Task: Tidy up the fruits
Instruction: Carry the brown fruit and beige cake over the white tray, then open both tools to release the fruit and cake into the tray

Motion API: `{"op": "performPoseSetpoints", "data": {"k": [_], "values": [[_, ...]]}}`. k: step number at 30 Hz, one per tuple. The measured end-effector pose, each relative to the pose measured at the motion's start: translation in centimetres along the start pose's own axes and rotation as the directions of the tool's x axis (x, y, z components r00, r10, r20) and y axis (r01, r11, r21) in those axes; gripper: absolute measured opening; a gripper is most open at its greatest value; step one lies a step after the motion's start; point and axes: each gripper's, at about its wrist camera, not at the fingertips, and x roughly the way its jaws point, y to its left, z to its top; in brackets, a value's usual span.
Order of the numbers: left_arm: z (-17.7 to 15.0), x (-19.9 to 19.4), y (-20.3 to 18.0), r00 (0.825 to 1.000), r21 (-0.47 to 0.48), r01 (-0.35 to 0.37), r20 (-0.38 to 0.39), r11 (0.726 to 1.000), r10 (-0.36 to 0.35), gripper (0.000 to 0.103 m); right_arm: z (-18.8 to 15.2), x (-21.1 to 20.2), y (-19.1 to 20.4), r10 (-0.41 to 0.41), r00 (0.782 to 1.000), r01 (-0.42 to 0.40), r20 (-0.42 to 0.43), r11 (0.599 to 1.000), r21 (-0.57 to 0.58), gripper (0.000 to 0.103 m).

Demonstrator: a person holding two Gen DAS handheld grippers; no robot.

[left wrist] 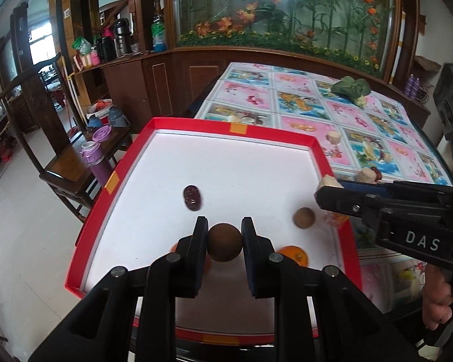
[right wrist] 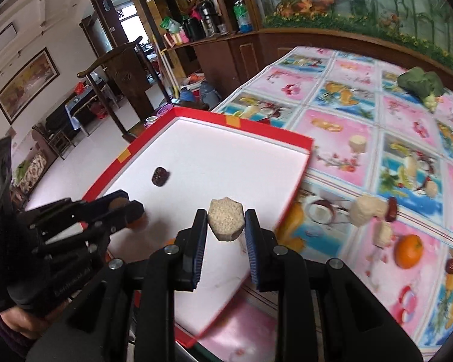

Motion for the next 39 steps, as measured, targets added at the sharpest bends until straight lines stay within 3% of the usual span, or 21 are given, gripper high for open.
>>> {"op": "performPoseSetpoints", "data": {"k": [12,24,28,32,39], "values": [[-0.4,1.1,0.4,0.999,0.016,-0.018,-0.027,1.0,0.018,0.021,1.2,6.4,2.2,0.009,0.996,-0.011,-0.092,0.999,-0.03,0.028],[0.0,2.0,0.3,0.997,0.019,-0.061,-0.038,0.998,0.062,0.022,1.2,7.6,1.9,-0.035,0.993,0.03,-0.116,0.998,-0.049,0.028],[0.1,2.0,0.4,0.996,0.017,-0.073,-0.044,0.997,0.073,0.027,1.1,7.3,1.6,-0.015,0.993,0.012,-0.12,0.999,-0.032,0.028],[0.1,1.6,0.5,0.995,0.009,-0.093,-0.036,0.996,0.094,0.046,1.1,6.9,1.1,0.022,0.992,-0.022,-0.122,1.0,-0.003,0.028],[0.4,0.8,-0.5,0.995,0.019,-0.098,-0.019,0.995,0.099,0.054,0.8,4.2,-0.3,0.053,0.997,-0.051,-0.052,0.998,0.044,0.028]]}}
